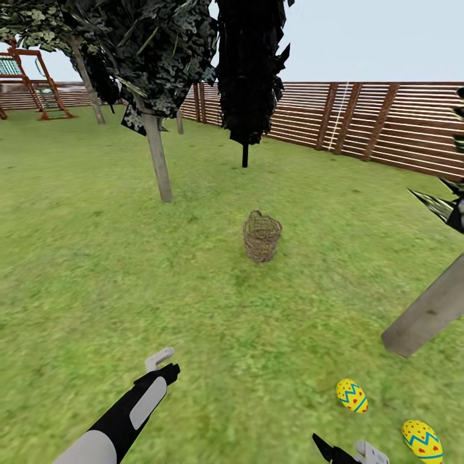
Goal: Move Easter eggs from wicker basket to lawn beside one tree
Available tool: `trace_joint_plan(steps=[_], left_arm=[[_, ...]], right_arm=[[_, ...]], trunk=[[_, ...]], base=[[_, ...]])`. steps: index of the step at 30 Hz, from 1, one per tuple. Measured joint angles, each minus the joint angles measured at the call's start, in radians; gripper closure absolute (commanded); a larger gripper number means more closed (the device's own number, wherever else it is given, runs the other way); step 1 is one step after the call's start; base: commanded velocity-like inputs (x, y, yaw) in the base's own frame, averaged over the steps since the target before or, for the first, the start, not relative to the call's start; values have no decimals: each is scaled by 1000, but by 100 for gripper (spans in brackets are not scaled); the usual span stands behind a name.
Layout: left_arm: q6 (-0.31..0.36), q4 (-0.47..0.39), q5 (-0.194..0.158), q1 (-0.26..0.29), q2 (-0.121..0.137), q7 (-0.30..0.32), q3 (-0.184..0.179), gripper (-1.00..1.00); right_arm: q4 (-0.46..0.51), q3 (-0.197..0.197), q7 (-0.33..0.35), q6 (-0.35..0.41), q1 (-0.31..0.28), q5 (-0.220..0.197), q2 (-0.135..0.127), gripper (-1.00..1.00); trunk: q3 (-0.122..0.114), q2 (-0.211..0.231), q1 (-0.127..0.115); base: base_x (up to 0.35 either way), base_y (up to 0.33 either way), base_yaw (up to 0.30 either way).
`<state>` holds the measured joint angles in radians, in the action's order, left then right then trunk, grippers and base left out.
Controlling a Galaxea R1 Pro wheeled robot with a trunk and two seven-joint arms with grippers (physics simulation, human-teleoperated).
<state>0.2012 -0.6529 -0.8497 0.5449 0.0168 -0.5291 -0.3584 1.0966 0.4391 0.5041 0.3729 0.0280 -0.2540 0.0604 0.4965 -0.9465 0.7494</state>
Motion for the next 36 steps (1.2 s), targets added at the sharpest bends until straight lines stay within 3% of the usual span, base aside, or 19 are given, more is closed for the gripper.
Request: trace_joint_plan(steps=[16,36], left_arm=[[0,2,-1,0,0,0,0,-100],[0,3,0,0,0,0,0,-100]], right_arm=[[-2,-2,0,0,0,0,0,-100],[-2,-4,0,0,0,1,2,-100]], trunk=[[-51,112,-61],[-143,252,-138]], base=[[0,0,0],[0,0,0]])
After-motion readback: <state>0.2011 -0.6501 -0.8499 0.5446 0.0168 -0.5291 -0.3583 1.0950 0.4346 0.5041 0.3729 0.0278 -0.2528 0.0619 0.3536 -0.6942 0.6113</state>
